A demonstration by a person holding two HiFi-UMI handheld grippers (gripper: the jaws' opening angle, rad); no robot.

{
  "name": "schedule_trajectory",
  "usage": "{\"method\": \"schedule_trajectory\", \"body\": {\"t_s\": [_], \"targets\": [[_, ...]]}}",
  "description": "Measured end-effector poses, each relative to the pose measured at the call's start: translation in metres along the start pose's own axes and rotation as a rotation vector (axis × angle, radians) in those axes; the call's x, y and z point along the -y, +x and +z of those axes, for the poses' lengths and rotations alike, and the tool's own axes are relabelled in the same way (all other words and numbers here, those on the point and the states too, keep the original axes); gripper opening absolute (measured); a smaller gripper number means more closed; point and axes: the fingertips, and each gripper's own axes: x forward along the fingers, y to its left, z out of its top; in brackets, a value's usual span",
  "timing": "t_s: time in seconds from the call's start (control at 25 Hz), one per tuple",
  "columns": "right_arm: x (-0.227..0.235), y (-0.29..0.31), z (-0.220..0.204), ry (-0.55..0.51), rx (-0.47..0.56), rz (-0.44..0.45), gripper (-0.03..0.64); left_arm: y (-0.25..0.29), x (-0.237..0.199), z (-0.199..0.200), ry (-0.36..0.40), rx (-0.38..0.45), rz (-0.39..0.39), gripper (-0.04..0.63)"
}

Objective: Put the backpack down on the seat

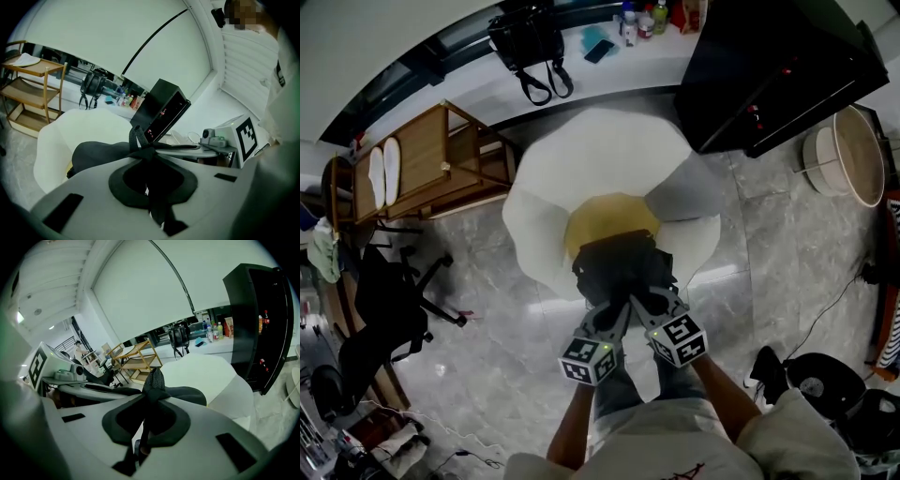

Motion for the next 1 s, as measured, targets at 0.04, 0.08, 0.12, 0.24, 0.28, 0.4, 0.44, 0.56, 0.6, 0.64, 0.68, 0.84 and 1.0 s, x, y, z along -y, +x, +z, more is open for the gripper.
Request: {"method": "schedule_trajectory", "body": {"t_s": [0.04, 0.08, 0.12, 0.24, 0.28, 0.4, 0.44, 0.56, 0.6, 0.64, 0.68, 0.84, 1.0], "targets": [[0.006, 0.005, 0.004, -0.001, 0.002, -0.005, 0.040, 0.006, -0.005, 0.005, 0.004, 0.001, 0.000, 0.046], [0.012, 0.010, 0.009, -0.003, 0.005, -0.009, 0.040, 0.012, -0.009, 0.010, 0.008, 0.003, -0.001, 0.046], [0.018, 0.016, 0.013, -0.007, 0.007, -0.013, 0.040, 0.018, -0.014, 0.015, 0.012, 0.004, -0.001, 0.046], [0.037, 0.033, 0.024, -0.019, 0.012, -0.022, 0.040, 0.037, -0.029, 0.029, 0.028, 0.003, 0.003, 0.046], [0.043, 0.039, 0.028, -0.022, 0.013, -0.024, 0.040, 0.044, -0.034, 0.034, 0.032, 0.003, 0.004, 0.046], [0.062, 0.058, 0.042, -0.025, 0.018, -0.031, 0.040, 0.062, -0.051, 0.051, 0.037, 0.009, 0.006, 0.046], [0.068, 0.065, 0.047, -0.026, 0.019, -0.033, 0.040, 0.069, -0.057, 0.057, 0.043, 0.009, 0.008, 0.046], [0.089, 0.084, 0.061, -0.027, 0.024, -0.043, 0.040, 0.090, -0.074, 0.074, 0.064, 0.002, 0.017, 0.046], [0.095, 0.090, 0.065, -0.023, 0.027, -0.047, 0.040, 0.096, -0.080, 0.079, 0.068, 0.003, 0.020, 0.046], [0.102, 0.097, 0.070, -0.020, 0.029, -0.050, 0.040, 0.103, -0.086, 0.085, 0.070, 0.005, 0.025, 0.046], [0.108, 0.103, 0.074, -0.018, 0.028, -0.054, 0.040, 0.109, -0.092, 0.091, 0.071, 0.008, 0.029, 0.046], [0.131, 0.127, 0.083, 0.017, 0.017, -0.061, 0.040, 0.132, -0.114, 0.104, 0.061, 0.007, 0.040, 0.046], [0.144, 0.152, 0.055, 0.081, -0.062, -0.046, 0.040, 0.151, -0.141, 0.081, -0.016, -0.026, 0.050, 0.046]]}}
